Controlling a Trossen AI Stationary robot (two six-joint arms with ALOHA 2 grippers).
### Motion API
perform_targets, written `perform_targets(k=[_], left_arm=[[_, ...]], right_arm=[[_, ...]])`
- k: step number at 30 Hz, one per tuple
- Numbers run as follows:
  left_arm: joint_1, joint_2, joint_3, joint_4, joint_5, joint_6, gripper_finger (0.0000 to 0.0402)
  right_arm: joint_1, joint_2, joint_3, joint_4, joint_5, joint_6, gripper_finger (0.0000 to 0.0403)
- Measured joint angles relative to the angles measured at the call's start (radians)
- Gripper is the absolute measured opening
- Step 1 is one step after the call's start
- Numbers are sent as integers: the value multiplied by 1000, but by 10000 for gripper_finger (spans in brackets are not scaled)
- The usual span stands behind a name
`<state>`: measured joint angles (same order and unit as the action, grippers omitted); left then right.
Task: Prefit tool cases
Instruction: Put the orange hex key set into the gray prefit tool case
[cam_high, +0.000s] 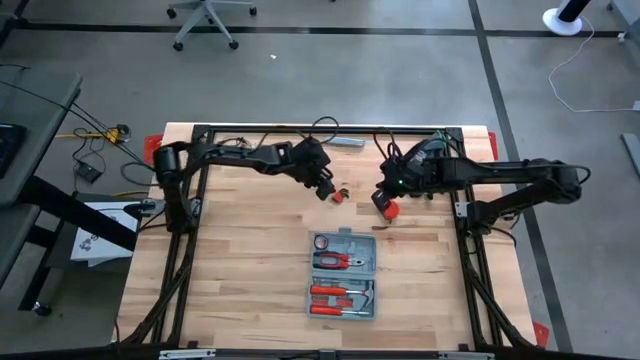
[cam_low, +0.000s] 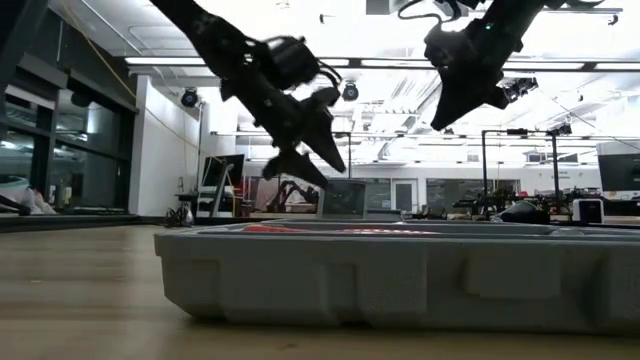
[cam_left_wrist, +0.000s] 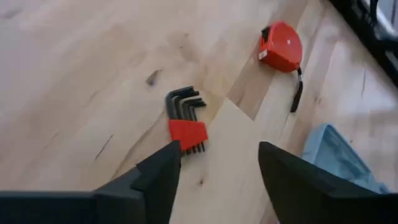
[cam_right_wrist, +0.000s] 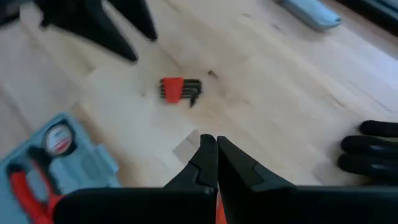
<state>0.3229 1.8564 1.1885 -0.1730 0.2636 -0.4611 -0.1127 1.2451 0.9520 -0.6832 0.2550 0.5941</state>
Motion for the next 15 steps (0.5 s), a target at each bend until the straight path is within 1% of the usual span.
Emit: perform_targets(k=[3, 8, 10, 15], left_arm=[[2, 64, 70, -72, 2, 80, 223], [2, 149, 204, -230, -84, 179, 224], [2, 173, 240, -249, -94, 200, 224], [-1, 217, 288, -254, -93, 178, 223]], right_arm=[[-1, 7, 0, -1, 47, 31, 0], [0, 19, 0, -8, 71, 73, 0], [-1, 20, 0, -9, 72, 78, 0], [-1, 20, -1, -16, 82, 61, 0]])
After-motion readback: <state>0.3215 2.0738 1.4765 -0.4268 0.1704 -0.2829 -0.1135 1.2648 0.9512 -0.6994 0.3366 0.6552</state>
